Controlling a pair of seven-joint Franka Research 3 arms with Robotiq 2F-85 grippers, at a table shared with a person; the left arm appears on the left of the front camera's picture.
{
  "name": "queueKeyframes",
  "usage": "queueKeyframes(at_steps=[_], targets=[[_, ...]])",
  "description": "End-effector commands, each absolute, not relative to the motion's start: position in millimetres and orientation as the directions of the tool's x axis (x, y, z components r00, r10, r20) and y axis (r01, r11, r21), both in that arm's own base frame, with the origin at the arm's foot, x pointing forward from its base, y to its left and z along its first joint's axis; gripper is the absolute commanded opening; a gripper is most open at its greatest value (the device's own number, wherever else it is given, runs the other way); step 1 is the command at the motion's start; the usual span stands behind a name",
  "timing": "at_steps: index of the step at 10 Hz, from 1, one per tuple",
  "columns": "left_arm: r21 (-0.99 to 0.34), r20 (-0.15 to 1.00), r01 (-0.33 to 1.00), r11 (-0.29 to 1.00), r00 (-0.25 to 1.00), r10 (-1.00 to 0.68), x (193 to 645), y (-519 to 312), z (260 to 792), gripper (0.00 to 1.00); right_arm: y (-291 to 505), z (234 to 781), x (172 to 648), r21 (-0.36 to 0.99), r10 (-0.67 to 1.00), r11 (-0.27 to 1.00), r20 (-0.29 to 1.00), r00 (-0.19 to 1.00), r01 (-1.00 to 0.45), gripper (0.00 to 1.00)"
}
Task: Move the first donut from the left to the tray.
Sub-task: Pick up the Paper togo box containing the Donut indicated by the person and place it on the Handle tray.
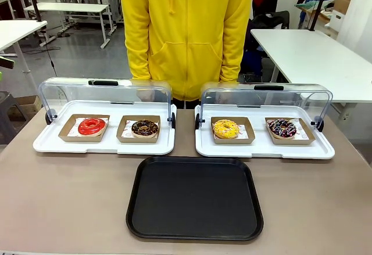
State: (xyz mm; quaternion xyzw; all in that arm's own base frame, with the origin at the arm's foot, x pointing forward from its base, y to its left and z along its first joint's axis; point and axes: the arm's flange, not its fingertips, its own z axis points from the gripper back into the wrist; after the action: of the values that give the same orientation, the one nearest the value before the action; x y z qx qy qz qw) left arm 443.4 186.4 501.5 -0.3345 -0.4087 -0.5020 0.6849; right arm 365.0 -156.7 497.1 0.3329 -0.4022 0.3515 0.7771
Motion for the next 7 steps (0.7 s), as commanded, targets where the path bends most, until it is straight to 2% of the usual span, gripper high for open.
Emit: queueKeyframes(at_steps=[1,7], targets=[[-0.047,0.898,0.961,0.271,0.160,-0.411,442.3,186.0,501.6,1.00,-157.1,498.1,367.4,0.217,0.275,0.523,0.873,0.403,-0.825,1.00],[-0.047,0.898,0.961,0.271,0.160,-0.411,442.3,186.0,501.6,1.00,-157.1,498.1,367.4,0.217,0.275,0.523,0.873,0.403,-0.825,1.00]])
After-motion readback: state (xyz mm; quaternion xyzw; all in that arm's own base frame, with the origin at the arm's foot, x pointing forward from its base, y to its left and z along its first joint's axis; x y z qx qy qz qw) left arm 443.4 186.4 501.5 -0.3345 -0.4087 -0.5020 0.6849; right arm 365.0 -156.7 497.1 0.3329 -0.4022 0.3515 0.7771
